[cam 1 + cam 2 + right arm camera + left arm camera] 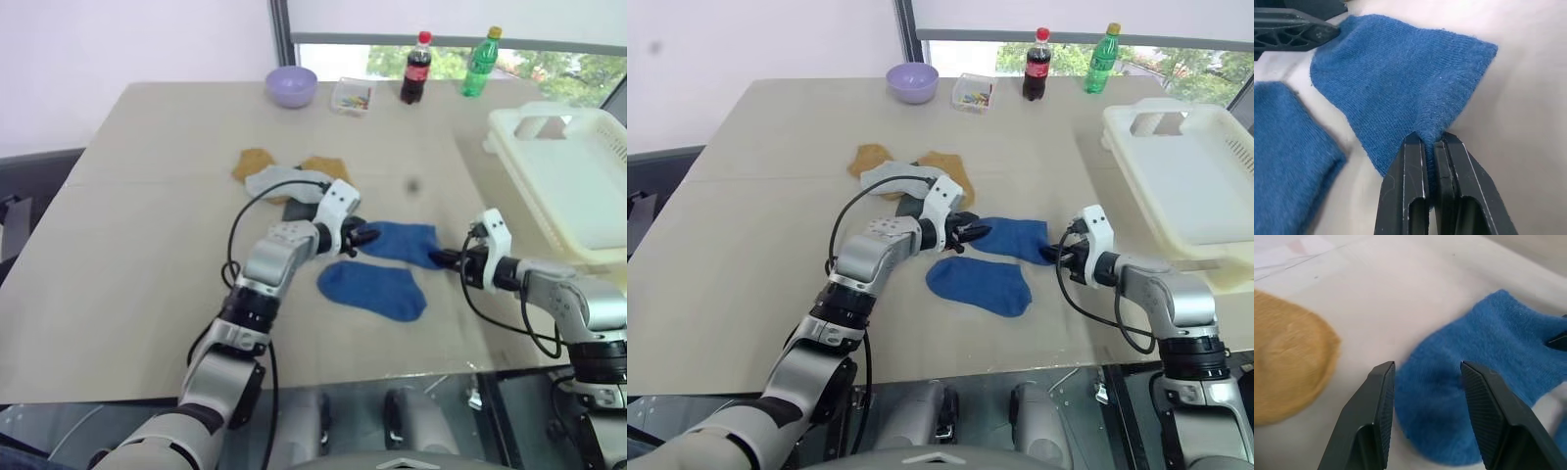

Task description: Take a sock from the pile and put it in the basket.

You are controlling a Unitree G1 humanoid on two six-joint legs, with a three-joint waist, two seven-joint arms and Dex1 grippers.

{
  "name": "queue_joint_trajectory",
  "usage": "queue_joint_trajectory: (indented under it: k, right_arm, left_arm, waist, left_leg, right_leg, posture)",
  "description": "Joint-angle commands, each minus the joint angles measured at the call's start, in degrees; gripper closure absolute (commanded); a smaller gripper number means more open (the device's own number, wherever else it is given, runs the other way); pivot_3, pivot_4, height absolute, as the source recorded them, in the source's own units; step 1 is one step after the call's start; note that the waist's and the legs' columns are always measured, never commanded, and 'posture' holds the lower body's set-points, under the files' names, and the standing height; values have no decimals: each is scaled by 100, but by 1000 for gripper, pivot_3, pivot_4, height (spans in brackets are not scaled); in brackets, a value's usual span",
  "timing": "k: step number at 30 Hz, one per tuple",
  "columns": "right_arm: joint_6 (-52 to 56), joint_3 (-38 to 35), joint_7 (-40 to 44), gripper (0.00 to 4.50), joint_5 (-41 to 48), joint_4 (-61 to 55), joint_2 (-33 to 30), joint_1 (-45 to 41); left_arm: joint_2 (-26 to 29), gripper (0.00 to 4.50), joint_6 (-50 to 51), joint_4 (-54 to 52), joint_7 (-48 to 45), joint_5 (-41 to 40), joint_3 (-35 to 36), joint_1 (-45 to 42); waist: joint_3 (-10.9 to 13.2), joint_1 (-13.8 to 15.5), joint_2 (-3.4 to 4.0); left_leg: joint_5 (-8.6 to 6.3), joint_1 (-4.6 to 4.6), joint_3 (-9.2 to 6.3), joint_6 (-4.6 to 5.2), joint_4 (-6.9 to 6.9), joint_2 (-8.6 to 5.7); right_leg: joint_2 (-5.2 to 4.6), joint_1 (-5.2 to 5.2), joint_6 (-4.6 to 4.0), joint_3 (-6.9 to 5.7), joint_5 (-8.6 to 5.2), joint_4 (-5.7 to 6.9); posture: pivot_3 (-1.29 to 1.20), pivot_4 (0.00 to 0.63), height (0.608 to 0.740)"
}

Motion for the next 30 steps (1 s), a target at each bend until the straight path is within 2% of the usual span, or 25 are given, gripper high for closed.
queue_joint_trajectory:
  k: [1, 3, 7, 18, 25, 30]
  right_arm:
    - [4, -194, -7, 4393, 90, -199, -50, 31]
    - [13, -191, -23, 4500, 97, -235, -47, 46]
    - [-12, -176, -30, 4500, 87, -212, -45, 36]
    - [-104, -137, 5, 4500, 51, -135, -29, -35]
    - [-208, -20, 22, 4500, -22, -141, 24, -27]
    - [-308, 26, 10, 4500, -70, -80, 62, -24]
  left_arm:
    - [12, 2224, 8, -20, 74, 48, -18, -7]
    - [23, 2757, 20, 154, 167, 59, 41, -40]
    - [58, 4450, -22, 468, 260, 98, 58, -85]
    - [-7, 4450, -62, 481, 320, -82, 257, -14]
    - [-81, 4450, 840, 260, 43, -863, 793, 125]
    - [-12, 4450, 925, 387, 10, -920, 779, 173]
  waist:
    - [0, -4, 0]
    - [0, -4, 0]
    - [0, -3, 0]
    - [-2, -4, 1]
    - [-2, -9, 1]
    - [-2, -1, 1]
  left_leg:
    - [-1, 0, 0, 1, 0, 0]
    - [-2, 1, 0, 4, 0, 1]
    - [-4, 1, 0, 7, 0, 2]
    - [-4, 4, 1, 7, 1, 2]
    - [-4, 3, 1, 7, 1, 4]
    - [-4, 3, 1, 6, 1, 3]
  right_leg:
    - [1, 0, 0, 0, 0, 0]
    - [1, 0, 0, 1, 0, 1]
    - [0, 0, 0, 1, 0, 0]
    - [0, 1, 0, 3, 0, 3]
    - [1, 0, 0, 4, 0, 2]
    - [0, 0, 0, 4, 0, 2]
  posture:
    - [0, 150, 733]
    - [0, 150, 733]
    - [0, 150, 733]
    - [0, 150, 733]
    - [0, 150, 733]
    - [0, 150, 733]
